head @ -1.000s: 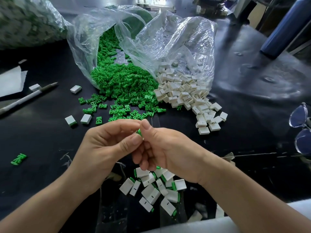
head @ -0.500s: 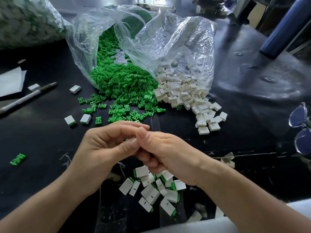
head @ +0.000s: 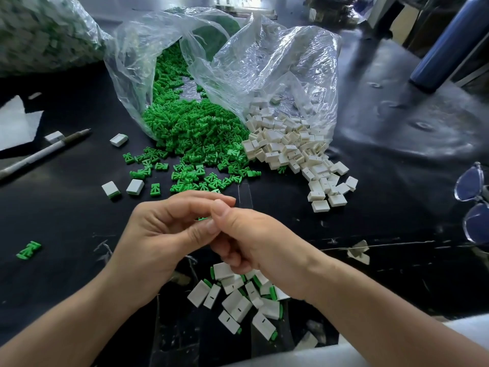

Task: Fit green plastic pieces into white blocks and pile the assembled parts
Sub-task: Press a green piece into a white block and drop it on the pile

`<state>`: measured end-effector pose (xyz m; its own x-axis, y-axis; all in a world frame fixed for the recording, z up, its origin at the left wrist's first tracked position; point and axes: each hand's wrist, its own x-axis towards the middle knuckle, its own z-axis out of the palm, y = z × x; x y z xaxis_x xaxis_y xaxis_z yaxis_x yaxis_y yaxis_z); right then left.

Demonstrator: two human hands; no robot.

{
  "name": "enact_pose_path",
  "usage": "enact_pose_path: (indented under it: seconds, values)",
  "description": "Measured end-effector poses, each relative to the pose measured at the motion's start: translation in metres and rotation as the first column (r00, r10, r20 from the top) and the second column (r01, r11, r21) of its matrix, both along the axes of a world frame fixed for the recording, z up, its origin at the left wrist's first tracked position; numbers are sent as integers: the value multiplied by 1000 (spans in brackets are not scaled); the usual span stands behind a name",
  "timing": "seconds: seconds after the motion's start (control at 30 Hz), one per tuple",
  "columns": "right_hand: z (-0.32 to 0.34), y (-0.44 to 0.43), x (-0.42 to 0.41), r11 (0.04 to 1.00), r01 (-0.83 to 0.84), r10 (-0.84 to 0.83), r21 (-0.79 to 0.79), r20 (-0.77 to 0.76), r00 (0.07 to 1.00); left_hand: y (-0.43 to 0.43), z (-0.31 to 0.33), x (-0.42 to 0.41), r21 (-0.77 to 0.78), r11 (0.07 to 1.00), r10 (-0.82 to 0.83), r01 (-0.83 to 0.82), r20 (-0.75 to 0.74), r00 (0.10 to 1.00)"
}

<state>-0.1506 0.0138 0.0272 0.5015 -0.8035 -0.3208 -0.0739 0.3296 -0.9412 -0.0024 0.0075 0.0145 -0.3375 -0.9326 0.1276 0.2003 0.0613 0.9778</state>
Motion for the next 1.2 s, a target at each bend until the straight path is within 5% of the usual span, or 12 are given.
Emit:
enact_pose_path:
  seconds: [0.27,0.8,1.2]
  values:
    - [3,-2,-1,996,-14,-2,87,176,984,-1,-3,2,-25,1000,3,-1,43,999]
    - [1,3,4,1000,30,-29,-1,178,984,-1,-5,1,-17,1000,23,-22,51,998]
    - [3,-5,-4,993,-15,-15,118,245,969,-3,1,3,68,997,31,-35,55,998]
